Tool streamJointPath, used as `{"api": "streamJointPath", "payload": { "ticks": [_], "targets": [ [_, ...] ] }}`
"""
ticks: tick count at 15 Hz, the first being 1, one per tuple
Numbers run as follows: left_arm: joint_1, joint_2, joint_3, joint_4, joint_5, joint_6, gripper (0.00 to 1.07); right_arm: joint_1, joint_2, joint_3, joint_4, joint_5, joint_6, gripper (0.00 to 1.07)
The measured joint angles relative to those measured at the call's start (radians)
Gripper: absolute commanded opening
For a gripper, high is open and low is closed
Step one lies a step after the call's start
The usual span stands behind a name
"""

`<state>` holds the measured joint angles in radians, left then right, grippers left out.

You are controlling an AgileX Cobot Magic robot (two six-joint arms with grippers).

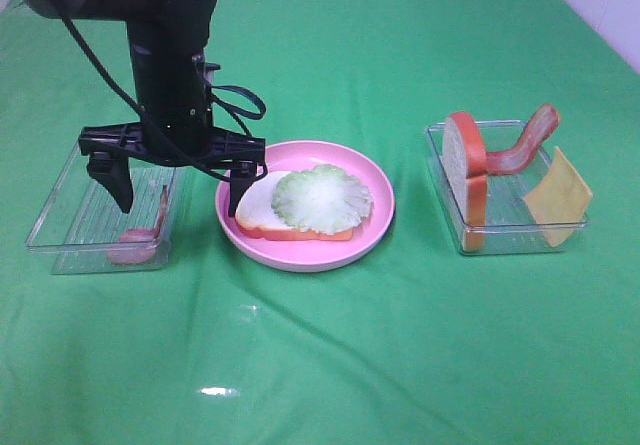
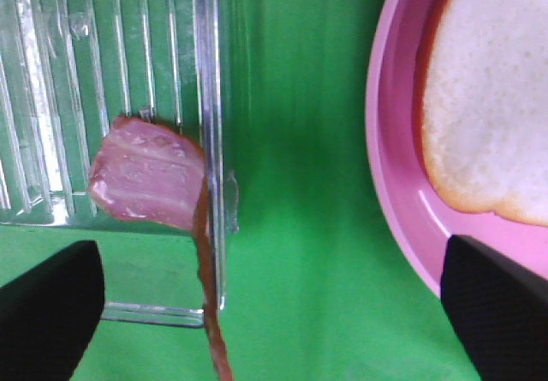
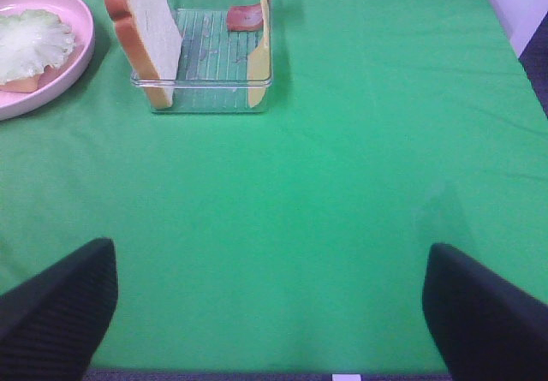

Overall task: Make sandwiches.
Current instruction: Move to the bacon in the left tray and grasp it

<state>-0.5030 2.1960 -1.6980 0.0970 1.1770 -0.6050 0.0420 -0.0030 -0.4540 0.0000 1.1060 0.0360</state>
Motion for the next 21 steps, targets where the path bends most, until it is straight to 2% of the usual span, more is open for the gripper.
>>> {"api": "streamJointPath", "payload": {
  "ticks": [3, 7, 8, 9, 20, 21],
  "targets": [
    [0.0, 0.017, 0.0, 0.0, 0.033, 0.026, 0.97, 0.0, 0.0, 0.0, 0.0, 0.0, 0.0, 0.94],
    [0.0, 0.017, 0.0, 0.0, 0.036, 0.051, 0.87, 0.0, 0.0, 0.0, 0.0, 0.0, 0.0, 0.94],
    [0.0, 0.017, 0.0, 0.0, 0.036, 0.051, 0.81, 0.0, 0.0, 0.0, 0.0, 0.0, 0.0, 0.94],
    [0.0, 0.017, 0.0, 0.0, 0.036, 0.045, 0.69, 0.0, 0.0, 0.0, 0.0, 0.0, 0.0, 0.94],
    [0.0, 0.014, 0.0, 0.033, 0.037, -0.01, 0.62, 0.0, 0.0, 0.0, 0.0, 0.0, 0.0, 0.94],
    [0.0, 0.014, 0.0, 0.034, 0.037, -0.012, 0.58, 0.0, 0.0, 0.0, 0.0, 0.0, 0.0, 0.94]
  ]
}}
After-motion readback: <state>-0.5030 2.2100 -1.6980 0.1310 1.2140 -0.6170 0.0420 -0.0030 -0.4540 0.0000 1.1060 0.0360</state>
